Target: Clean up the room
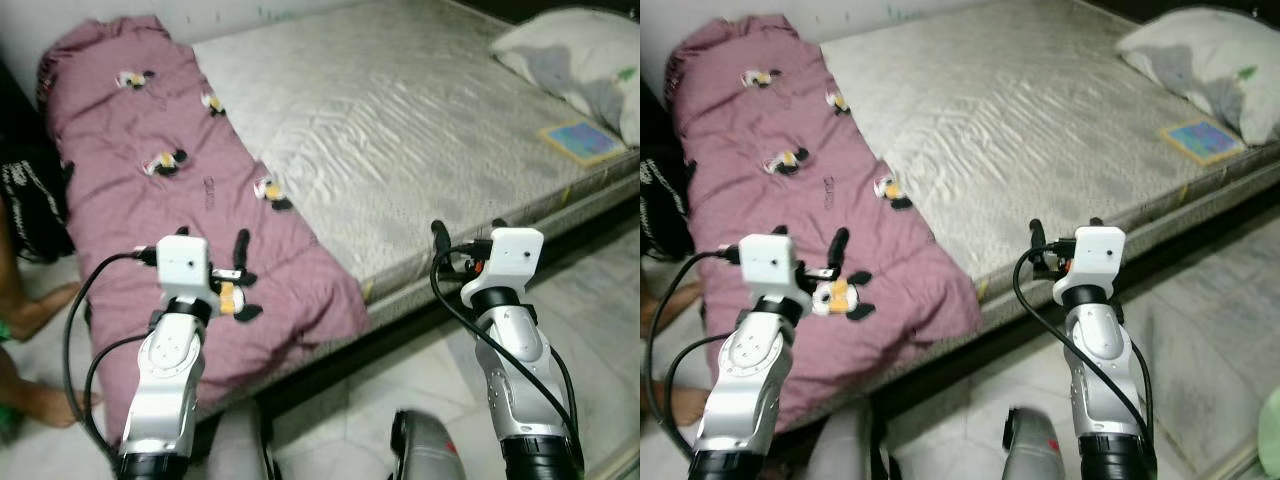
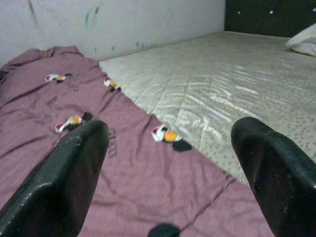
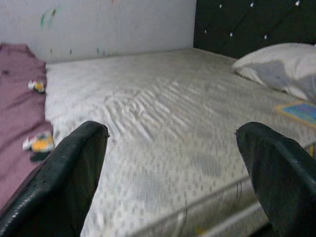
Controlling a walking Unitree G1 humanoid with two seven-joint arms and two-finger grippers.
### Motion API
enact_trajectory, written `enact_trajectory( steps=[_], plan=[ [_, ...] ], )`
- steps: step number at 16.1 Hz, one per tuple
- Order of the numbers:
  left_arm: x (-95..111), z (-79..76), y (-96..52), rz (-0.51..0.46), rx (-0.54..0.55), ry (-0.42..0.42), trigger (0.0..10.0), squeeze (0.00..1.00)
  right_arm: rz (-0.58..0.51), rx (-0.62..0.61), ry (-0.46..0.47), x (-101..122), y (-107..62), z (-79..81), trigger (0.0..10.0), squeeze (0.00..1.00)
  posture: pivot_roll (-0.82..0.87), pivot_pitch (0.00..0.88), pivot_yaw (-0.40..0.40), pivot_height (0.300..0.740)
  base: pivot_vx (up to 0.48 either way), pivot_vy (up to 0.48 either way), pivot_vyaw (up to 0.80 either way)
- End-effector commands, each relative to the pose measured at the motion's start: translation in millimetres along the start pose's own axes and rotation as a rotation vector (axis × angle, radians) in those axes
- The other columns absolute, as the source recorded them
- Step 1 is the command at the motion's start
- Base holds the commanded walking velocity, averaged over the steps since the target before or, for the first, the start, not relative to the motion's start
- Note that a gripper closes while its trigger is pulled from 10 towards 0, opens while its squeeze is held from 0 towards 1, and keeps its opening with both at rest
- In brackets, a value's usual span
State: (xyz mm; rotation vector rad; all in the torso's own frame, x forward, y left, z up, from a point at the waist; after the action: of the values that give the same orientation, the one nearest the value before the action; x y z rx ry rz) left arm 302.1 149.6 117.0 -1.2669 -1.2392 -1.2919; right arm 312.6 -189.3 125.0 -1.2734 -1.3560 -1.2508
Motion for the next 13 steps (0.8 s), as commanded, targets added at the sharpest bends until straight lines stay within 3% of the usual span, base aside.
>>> enact_trajectory(
  steps=[1,4,7,13],
  plan=[
    [-5,1.7,2.5,0.013,-0.007,0.016,10.0,0.00,0.004,0.002,0.000,-3,0.8,1.2,10.0,0.00,-0.09,0.000,0.079,0.718,0.000,0.000,0.00],
    [-9,2.8,8.4,0.014,0.010,0.019,10.0,0.00,0.002,0.009,-0.020,-5,3.2,-1.7,10.0,0.00,-0.10,0.000,0.076,0.740,0.000,0.000,0.00],
    [-9,-8.5,13.1,0.008,-0.024,0.022,10.0,0.00,-0.003,0.012,-0.038,-5,7.8,-6.5,10.0,0.00,-0.09,0.000,0.064,0.740,0.000,0.000,0.00],
    [-16,-22.7,16.5,0.017,-0.063,0.057,10.0,0.00,-0.007,0.028,-0.038,-8,9.4,2.1,10.0,0.00,-0.10,0.000,0.075,0.740,0.000,0.000,0.00]
  ],
)
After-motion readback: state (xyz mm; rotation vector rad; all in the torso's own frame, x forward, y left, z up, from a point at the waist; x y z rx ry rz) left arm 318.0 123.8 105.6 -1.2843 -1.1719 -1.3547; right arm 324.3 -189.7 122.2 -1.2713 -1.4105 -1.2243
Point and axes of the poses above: a point about 5 cm out from each wrist's last joint towards the gripper, its own y axis pointing out of the wrist towards the gripper, its own x axis along the axis of the wrist's last joint, z = x × y, the point moved 3 cm from there along y, pointing out of the wrist towards the gripper, and after that the axes turned 5 degrees about -y, right-handed, at the moved point
